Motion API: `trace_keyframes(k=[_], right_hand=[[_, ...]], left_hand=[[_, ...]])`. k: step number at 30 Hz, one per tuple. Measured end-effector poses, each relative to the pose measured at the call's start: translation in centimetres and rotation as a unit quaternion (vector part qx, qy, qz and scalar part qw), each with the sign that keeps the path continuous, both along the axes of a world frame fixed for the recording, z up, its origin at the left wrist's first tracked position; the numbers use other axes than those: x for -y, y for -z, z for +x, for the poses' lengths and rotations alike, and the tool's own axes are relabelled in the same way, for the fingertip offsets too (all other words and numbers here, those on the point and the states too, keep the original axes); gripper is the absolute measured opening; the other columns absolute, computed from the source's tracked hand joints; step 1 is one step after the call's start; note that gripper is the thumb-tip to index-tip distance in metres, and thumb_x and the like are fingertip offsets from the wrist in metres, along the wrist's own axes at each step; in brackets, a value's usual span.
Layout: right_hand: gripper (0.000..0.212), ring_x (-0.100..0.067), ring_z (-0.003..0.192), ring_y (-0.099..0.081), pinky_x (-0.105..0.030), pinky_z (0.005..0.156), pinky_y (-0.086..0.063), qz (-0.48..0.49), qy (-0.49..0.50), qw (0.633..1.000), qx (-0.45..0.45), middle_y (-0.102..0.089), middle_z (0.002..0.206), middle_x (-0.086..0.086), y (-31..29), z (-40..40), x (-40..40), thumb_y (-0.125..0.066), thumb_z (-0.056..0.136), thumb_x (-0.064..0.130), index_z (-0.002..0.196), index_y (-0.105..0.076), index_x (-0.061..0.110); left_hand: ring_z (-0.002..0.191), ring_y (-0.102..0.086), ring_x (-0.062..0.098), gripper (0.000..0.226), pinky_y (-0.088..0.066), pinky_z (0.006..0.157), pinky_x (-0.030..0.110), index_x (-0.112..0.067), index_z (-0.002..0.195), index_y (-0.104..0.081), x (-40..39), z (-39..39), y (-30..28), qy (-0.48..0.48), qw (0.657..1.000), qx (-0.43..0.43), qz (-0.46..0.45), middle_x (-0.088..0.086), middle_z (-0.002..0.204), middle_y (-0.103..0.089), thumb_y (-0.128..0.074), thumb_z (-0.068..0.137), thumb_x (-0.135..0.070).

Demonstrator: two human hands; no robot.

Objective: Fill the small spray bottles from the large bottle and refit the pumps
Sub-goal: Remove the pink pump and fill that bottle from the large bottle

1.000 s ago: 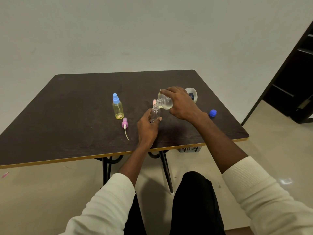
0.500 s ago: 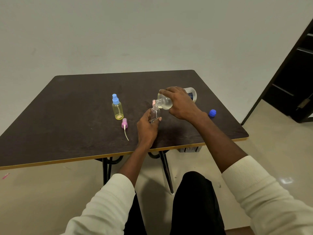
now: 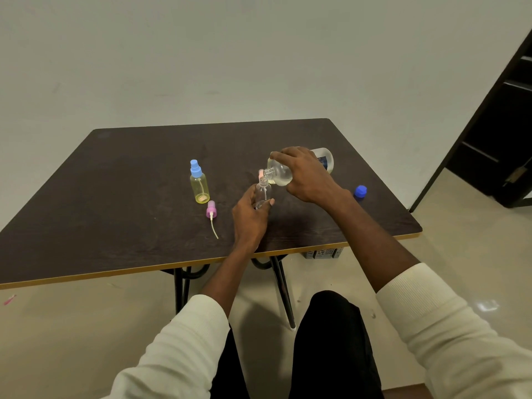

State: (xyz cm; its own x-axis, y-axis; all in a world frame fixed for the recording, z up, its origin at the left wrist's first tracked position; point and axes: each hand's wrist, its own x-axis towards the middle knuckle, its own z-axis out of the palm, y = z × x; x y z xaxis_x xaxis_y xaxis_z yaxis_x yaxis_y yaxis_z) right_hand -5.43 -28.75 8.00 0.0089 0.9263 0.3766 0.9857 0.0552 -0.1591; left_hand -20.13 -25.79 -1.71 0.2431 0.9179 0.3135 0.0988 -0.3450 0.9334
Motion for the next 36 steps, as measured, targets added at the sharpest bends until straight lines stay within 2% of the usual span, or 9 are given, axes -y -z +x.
trace_keyframes(k=[20,31,36], right_hand=[[0.073,-0.028,0.133,-0.039,-0.044,0.112,-0.027,-0.003,0.001,1.0,0.003,-0.05,0.14,-0.009,-0.02,0.08,-0.08,-0.076,0.077,0.009,0.142,-0.046,0.018],[0.071,-0.028,0.132,-0.041,-0.045,0.111,-0.028,0.002,-0.005,1.0,0.01,-0.052,0.138,-0.008,0.08,0.17,-0.33,-0.076,0.076,0.01,0.14,-0.048,0.018],[0.072,-0.028,0.132,-0.04,-0.046,0.111,-0.028,0.0,-0.005,1.0,0.008,-0.051,0.139,-0.008,0.07,0.24,-0.28,-0.076,0.076,0.011,0.141,-0.047,0.018]], left_hand=[[0.091,-0.068,0.006,0.03,-0.058,0.084,0.039,-0.025,0.119,-0.065,0.18,-0.12,-0.17,-0.002,1.0,0.0,0.009,-0.01,0.099,-0.073,-0.07,0.089,-0.02],[0.09,-0.068,0.005,0.029,-0.058,0.083,0.033,-0.023,0.118,-0.065,0.19,-0.13,-0.21,-0.006,1.0,-0.001,0.01,-0.01,0.098,-0.072,-0.07,0.09,-0.019],[0.092,-0.067,0.0,0.029,-0.056,0.082,0.025,-0.023,0.119,-0.064,0.22,-0.11,-0.23,-0.005,1.0,0.0,0.009,-0.012,0.101,-0.072,-0.07,0.09,-0.018]])
